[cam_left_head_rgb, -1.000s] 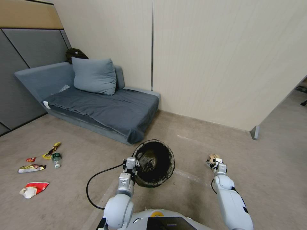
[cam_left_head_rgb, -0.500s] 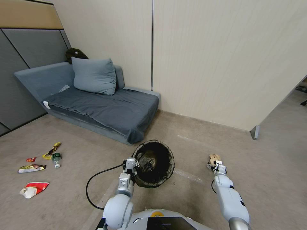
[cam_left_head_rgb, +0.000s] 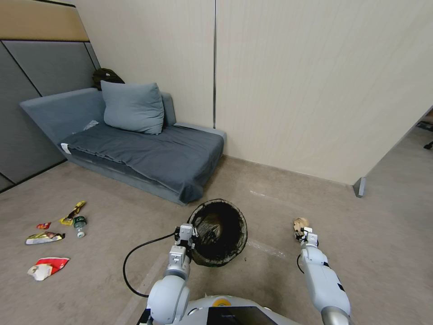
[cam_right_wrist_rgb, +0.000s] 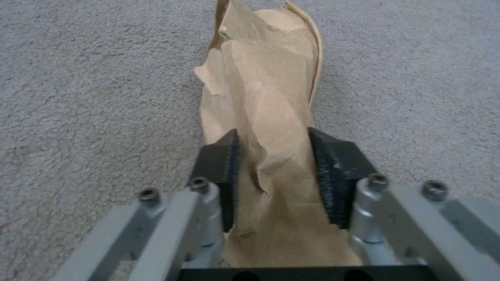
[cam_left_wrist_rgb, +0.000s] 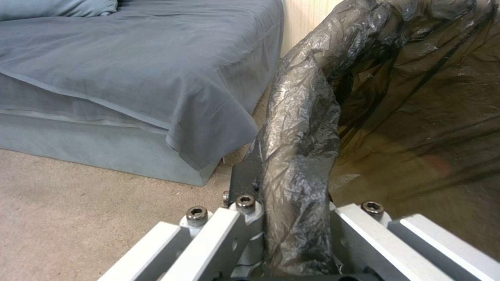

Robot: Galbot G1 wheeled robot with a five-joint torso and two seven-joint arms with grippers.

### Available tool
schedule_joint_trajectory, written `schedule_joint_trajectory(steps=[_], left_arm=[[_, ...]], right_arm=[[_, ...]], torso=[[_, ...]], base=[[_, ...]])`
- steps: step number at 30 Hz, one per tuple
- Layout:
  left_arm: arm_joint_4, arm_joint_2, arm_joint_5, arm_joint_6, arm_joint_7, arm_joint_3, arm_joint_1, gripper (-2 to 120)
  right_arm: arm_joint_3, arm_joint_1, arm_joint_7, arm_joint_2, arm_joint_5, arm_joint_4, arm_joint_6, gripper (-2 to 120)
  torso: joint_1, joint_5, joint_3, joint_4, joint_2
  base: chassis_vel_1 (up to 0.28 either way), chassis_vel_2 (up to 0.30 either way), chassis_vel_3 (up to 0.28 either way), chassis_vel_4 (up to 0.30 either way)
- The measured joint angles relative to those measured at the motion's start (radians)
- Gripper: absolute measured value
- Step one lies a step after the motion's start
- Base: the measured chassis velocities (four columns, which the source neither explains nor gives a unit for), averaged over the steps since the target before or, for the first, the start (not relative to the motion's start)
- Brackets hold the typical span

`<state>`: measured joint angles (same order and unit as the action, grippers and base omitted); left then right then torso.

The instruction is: Pick up the trash bin, then pick up the garbage from the floor and place it into the trash bin.

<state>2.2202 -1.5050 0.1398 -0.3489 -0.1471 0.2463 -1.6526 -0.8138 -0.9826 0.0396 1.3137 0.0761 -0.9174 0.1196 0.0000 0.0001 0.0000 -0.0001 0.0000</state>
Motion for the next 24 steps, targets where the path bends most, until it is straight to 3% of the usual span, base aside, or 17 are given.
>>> schedule_joint_trajectory(steps=[2, 5, 8, 20, 24], left_arm=[[0.000, 0.000, 0.000, 0.000, 0.000, -0.001, 0.000, 1], [-0.002, 0.000, 0.000, 0.000, 0.000, -0.001, 0.001, 1], [-0.002, 0.000, 0.000, 0.001, 0.000, -0.002, 0.002, 1], [-0.014, -0.006, 0.000, 0.005, 0.000, -0.006, 0.004, 1], [-0.024, -0.006, 0.000, 0.006, 0.000, -0.009, 0.006, 1]], right_arm=[[0.000, 0.000, 0.001, 0.001, 0.000, -0.001, 0.000, 22], [0.000, 0.000, 0.003, 0.005, -0.001, -0.005, 0.000, 6], [0.001, 0.000, 0.004, 0.006, -0.001, -0.006, 0.000, 1], [0.000, -0.008, 0.016, 0.016, -0.008, -0.035, -0.024, 0], [0.000, -0.035, 0.022, 0.026, -0.007, -0.104, -0.049, 0]], torso=[[0.000, -0.0001, 0.000, 0.0000, 0.000], [0.000, 0.0000, 0.000, 0.0002, 0.000], [0.000, 0.0000, 0.000, 0.0002, 0.000], [0.000, -0.0002, 0.000, 0.0001, 0.000], [0.000, -0.0001, 0.000, 0.0000, 0.000]], base=[[0.000, 0.000, 0.000, 0.000], [0.000, 0.000, 0.000, 0.000], [0.000, 0.000, 0.000, 0.000], [0.000, 0.000, 0.000, 0.000], [0.000, 0.000, 0.000, 0.000]])
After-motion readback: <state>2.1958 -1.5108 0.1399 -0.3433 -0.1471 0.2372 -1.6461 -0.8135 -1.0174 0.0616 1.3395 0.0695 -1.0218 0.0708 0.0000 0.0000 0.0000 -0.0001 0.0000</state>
